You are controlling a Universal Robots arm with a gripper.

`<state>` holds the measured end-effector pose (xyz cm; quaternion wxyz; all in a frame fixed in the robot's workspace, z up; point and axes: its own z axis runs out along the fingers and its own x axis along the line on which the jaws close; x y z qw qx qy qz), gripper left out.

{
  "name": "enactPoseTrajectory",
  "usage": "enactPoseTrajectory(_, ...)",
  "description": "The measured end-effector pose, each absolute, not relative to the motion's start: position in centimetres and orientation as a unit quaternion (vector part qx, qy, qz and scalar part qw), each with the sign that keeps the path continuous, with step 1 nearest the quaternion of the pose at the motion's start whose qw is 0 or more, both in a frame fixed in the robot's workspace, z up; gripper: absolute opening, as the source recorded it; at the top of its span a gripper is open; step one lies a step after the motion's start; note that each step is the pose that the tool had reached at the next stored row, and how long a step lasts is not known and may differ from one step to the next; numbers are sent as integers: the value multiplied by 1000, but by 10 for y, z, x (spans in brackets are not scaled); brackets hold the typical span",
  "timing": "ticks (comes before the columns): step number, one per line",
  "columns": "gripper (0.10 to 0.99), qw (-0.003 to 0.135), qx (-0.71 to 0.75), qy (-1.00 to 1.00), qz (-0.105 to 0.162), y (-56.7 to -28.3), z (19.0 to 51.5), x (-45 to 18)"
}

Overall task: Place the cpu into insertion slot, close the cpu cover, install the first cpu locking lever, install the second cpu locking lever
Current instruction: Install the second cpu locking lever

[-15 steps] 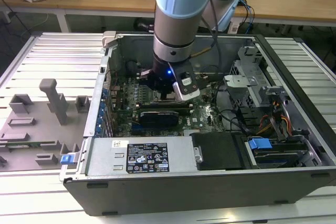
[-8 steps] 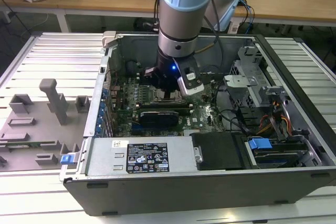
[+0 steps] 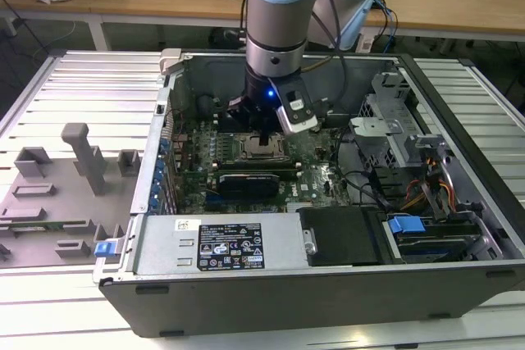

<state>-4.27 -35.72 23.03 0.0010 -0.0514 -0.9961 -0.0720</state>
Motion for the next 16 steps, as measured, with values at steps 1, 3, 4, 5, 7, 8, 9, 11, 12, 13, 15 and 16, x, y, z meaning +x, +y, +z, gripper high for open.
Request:
enactPoseTrajectory(1,106,1,-51,-996,-69,-353,230,-43)
enactPoseTrajectory(3,106,0,-51,-997,-61,-347,230,-43)
enactPoseTrajectory(4,106,0,-51,-997,-59,-346,231,-43)
enactPoseTrajectory(5,106,0,-51,-997,-58,-346,233,-43)
enactPoseTrajectory(7,106,0,-51,-997,-57,-346,237,-43)
enactPoseTrajectory(8,106,0,-51,-997,-56,-346,239,-43)
enactPoseTrajectory(9,106,0,-51,-997,-55,-345,241,-43)
enactPoseTrajectory(11,106,0,-51,-997,-55,-345,241,-43)
enactPoseTrajectory(12,106,0,-51,-997,-55,-345,241,-43)
enactPoseTrajectory(13,106,0,-51,-997,-54,-345,241,-43)
enactPoseTrajectory(15,106,0,-51,-997,-54,-345,241,-43)
enactPoseTrajectory(16,106,0,-51,-997,-54,-345,241,-43)
